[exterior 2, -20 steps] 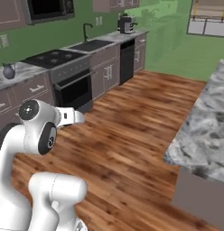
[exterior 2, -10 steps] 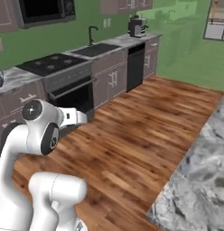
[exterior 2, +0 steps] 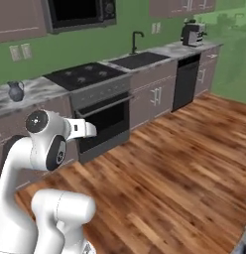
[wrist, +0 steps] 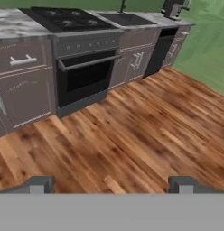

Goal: Move the bottled drink and potato from the top shelf to the second highest shelf to make space. Then, place the pitcher from the counter on the cleared top shelf.

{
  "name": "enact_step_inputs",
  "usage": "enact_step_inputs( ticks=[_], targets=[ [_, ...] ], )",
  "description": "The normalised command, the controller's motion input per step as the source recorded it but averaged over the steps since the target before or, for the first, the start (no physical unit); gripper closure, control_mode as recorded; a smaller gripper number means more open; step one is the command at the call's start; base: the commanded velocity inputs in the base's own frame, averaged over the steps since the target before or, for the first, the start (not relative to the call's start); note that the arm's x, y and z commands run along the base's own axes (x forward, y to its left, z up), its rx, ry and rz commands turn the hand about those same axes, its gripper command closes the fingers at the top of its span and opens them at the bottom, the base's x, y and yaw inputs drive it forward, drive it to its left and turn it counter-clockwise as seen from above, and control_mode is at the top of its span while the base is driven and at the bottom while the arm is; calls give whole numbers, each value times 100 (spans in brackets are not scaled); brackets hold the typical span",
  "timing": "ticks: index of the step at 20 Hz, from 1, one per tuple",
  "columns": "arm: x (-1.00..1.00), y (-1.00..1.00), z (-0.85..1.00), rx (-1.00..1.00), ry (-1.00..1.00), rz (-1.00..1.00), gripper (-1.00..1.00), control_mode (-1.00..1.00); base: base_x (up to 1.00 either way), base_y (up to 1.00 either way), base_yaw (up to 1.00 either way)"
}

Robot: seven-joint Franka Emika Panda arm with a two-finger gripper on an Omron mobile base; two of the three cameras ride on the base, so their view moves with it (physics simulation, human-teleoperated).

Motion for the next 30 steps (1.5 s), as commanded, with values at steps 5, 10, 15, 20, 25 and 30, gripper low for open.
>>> enact_step_inputs(
  ticks=[5,10,15,20,25,30],
  targets=[
    [0,0,0,0,0,0,-100,100,100,38,33],
    [0,0,0,0,0,0,-100,100,100,30,33],
    [0,0,0,0,0,0,-100,100,89,8,37],
    [0,0,0,0,0,0,-100,100,77,0,45],
    [0,0,0,0,0,0,-100,100,66,0,49],
    [0,0,0,0,0,0,-100,100,63,0,51]
  ],
)
